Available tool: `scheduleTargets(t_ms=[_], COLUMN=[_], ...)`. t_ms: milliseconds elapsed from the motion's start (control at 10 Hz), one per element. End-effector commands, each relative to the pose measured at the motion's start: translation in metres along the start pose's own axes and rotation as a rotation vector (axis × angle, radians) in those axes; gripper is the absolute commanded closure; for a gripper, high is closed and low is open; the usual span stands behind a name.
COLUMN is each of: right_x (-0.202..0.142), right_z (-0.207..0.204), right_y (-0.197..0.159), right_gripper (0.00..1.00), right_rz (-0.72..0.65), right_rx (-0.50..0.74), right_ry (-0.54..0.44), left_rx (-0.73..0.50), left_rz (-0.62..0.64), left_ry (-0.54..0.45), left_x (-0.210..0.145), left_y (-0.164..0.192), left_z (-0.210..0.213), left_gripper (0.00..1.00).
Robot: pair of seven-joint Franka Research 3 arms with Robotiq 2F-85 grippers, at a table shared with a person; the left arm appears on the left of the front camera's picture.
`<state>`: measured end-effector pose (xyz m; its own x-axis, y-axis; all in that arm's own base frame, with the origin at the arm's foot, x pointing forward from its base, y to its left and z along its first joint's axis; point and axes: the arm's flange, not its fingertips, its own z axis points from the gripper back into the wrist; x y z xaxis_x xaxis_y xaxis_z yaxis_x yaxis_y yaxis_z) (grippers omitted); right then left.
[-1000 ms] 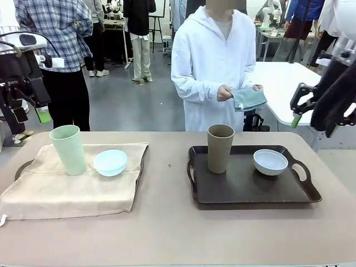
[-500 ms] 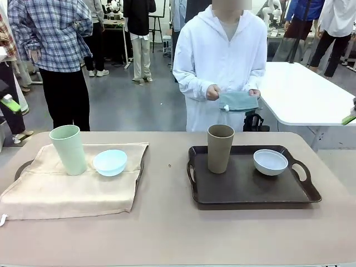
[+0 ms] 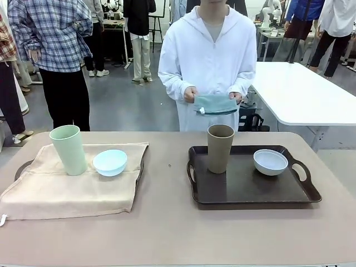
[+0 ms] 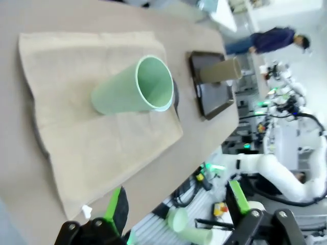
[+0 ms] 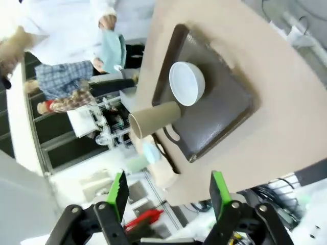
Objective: Set up a tray with a mat and arrange the tableware.
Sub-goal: Pick up the Picnic Bowl and Reusable plastic cup from the Handle tray in front of the human's position and hold them in the air.
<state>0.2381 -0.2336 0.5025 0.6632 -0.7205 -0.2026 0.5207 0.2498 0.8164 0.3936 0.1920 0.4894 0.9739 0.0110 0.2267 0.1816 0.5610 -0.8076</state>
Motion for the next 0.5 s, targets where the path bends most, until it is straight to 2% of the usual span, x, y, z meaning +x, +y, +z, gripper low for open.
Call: scheduleTargets(t_ms=[0,200,400], right_x=[0.008,0.010,0.010], right_z=[0.010,0.021,0.020], right_y=[-0.034,-0.048,-0.045], right_gripper=[0.17,0.17,0.17], right_rz=[-0.060,-0.083,-0.076], right_rx=[0.099,0.114,0.112], right_ry=[-0.001,-0.006,0.003], left_rx=[-0.075,-0.137,-0.140], left_rz=[-0.010,-0.018,-0.016], left_ry=[-0.020,0.090,0.166], left_x=[-0.001,-0.013,-0.011], left_y=[0.004,0.013,0.012], left_z=[0.022,0.039,0.040], left_gripper=[0.00,0.00,0.00])
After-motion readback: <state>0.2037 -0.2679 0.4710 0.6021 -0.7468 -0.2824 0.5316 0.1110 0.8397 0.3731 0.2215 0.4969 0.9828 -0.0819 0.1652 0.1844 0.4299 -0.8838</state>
